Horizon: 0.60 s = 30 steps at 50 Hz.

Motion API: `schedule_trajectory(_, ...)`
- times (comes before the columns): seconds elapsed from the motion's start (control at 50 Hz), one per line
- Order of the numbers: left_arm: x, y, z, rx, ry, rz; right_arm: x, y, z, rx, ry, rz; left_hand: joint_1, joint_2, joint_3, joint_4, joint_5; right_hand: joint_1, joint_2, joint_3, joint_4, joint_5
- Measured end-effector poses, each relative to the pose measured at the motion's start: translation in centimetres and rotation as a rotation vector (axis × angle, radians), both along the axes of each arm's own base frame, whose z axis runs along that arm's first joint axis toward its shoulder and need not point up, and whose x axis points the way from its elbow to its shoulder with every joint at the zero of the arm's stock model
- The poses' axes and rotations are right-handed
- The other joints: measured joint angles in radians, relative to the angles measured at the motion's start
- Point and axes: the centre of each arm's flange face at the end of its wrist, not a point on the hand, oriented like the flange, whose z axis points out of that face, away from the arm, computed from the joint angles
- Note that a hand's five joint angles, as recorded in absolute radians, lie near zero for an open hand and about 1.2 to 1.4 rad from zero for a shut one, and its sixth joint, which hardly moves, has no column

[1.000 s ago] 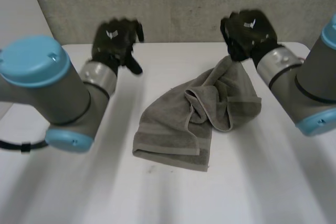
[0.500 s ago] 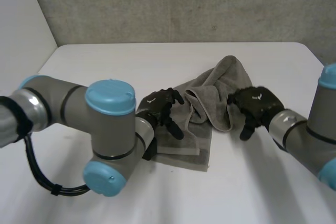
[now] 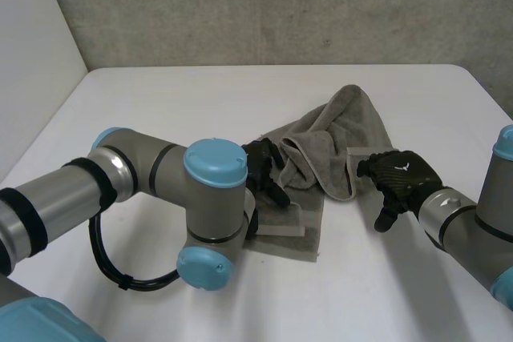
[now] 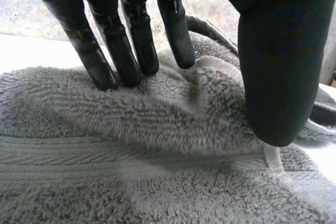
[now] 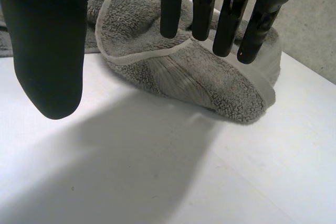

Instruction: Fold the towel.

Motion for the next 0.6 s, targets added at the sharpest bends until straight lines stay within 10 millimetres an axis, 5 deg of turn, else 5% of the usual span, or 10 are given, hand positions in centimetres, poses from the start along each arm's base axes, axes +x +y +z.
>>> schedule_trajectory(0.14, -0.3, -0.3, -0.5, -0.026, -0.019, -0.01, 0.0, 0.1, -0.2, 0.001, 0.0, 0.001, 0.18, 0.181, 0.182, 0.173, 0.0, 0.0, 0.0, 0.0, 0.0, 0.0)
schedule_trajectory(0.16, -0.4, -0.3, -0.5, -0.032, -0.021, -0.012, 0.0, 0.1, -0.2, 0.001, 0.0, 0.001, 0.359, 0.346, 0.343, 0.343, 0.0, 0.0, 0.0, 0.0, 0.0, 0.0)
schedule_trajectory(0.32, -0.3, -0.9, 0.8, -0.111, -0.041, 0.02, 0.0, 0.0, -0.1, -0.013, -0.002, -0.001, 0.463, 0.467, 0.469, 0.468, 0.0, 0.0, 0.0, 0.0, 0.0, 0.0)
schedule_trajectory(0.46, 2.7, -0.9, 9.3, -0.315, -0.148, 0.053, -0.2, -1.6, 1.9, -0.091, -0.025, -0.017, 0.49, 0.498, 0.499, 0.5, 0.0, 0.0, 0.0, 0.0, 0.0, -0.004)
schedule_trajectory(0.6, 6.0, 0.1, 15.1, -0.444, -0.245, 0.066, -0.5, -3.6, 4.5, -0.147, -0.053, -0.029, 0.49, 0.501, 0.502, 0.502, 0.0, 0.0, 0.0, 0.0, 0.0, -0.004)
